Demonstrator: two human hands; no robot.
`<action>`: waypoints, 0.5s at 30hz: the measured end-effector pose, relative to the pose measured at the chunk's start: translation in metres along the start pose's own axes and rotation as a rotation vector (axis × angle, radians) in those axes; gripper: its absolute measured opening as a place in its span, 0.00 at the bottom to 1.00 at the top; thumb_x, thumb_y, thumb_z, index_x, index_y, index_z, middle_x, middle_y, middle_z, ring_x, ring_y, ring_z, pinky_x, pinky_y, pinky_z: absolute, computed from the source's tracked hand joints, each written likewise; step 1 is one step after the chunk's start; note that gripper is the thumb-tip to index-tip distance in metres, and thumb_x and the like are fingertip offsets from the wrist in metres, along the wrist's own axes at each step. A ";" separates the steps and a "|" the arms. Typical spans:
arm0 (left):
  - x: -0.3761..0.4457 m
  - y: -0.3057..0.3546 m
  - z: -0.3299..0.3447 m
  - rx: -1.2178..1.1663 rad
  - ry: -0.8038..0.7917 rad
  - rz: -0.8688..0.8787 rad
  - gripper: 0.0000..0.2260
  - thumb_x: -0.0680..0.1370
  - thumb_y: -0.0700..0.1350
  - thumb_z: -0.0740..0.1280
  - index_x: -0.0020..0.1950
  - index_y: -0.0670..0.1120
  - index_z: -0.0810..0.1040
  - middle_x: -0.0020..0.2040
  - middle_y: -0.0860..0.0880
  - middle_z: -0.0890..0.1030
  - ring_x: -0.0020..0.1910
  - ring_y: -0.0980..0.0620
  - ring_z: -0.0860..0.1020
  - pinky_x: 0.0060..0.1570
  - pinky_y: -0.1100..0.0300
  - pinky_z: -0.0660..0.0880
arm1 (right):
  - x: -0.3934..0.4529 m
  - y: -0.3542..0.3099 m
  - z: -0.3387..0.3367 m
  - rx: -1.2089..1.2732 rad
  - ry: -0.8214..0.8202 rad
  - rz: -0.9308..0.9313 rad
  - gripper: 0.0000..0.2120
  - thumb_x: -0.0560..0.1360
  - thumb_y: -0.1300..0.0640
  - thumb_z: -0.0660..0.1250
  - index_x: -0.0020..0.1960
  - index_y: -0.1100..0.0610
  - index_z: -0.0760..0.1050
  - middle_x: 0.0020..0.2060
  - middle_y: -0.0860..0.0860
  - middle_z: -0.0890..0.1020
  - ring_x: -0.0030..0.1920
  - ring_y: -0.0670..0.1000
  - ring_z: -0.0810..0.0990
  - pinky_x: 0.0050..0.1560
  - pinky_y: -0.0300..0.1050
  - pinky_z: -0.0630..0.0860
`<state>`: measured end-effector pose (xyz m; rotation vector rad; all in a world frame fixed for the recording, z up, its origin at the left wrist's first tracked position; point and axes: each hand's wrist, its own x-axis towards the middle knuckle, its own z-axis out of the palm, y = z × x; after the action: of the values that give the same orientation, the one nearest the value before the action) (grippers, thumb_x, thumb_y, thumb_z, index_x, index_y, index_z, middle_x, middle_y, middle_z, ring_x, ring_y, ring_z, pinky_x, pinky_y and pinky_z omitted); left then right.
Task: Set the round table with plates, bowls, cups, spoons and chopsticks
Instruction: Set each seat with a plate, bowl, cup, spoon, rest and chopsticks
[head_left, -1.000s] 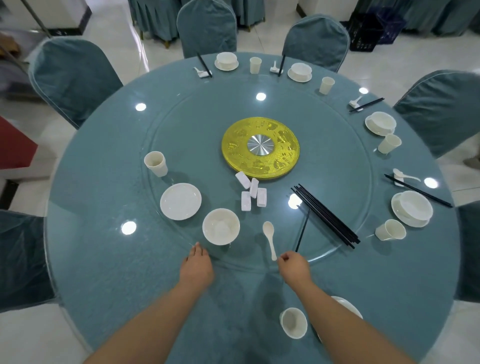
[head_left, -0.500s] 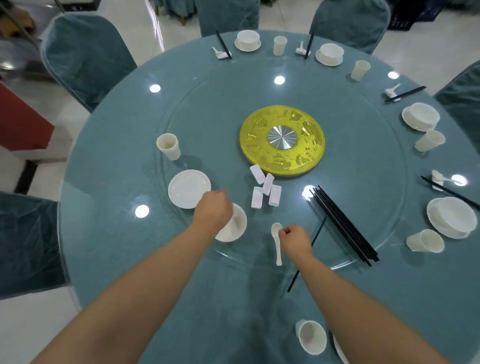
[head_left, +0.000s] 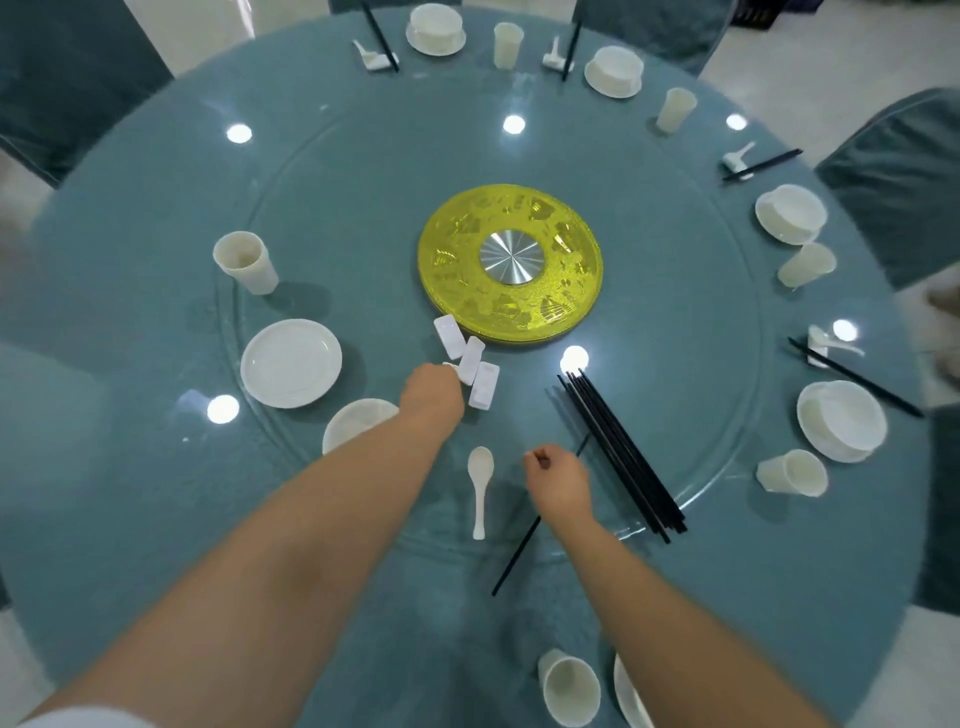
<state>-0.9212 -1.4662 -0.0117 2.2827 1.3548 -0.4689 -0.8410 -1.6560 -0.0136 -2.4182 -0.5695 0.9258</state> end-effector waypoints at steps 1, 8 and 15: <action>0.001 -0.001 -0.001 0.007 -0.008 -0.010 0.13 0.76 0.39 0.64 0.60 0.44 0.78 0.57 0.42 0.80 0.58 0.42 0.79 0.56 0.52 0.76 | 0.000 0.001 -0.001 0.012 0.004 0.001 0.11 0.79 0.55 0.62 0.45 0.59 0.80 0.37 0.50 0.81 0.41 0.52 0.79 0.42 0.41 0.73; -0.020 -0.005 -0.018 0.117 -0.011 -0.012 0.10 0.75 0.41 0.64 0.54 0.43 0.79 0.54 0.45 0.81 0.55 0.44 0.80 0.51 0.55 0.77 | -0.015 -0.002 -0.007 0.041 -0.019 -0.008 0.11 0.79 0.56 0.61 0.46 0.59 0.80 0.40 0.51 0.82 0.43 0.51 0.80 0.43 0.41 0.75; -0.089 0.021 -0.042 0.019 0.011 0.066 0.11 0.72 0.45 0.67 0.53 0.43 0.76 0.46 0.43 0.81 0.44 0.43 0.79 0.37 0.59 0.71 | -0.052 -0.028 -0.022 0.140 -0.054 -0.064 0.08 0.79 0.56 0.62 0.46 0.58 0.78 0.44 0.54 0.83 0.45 0.55 0.81 0.50 0.47 0.78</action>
<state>-0.9413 -1.5181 0.0719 2.3409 1.2807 -0.4497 -0.8671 -1.6682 0.0423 -2.2434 -0.5786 0.9735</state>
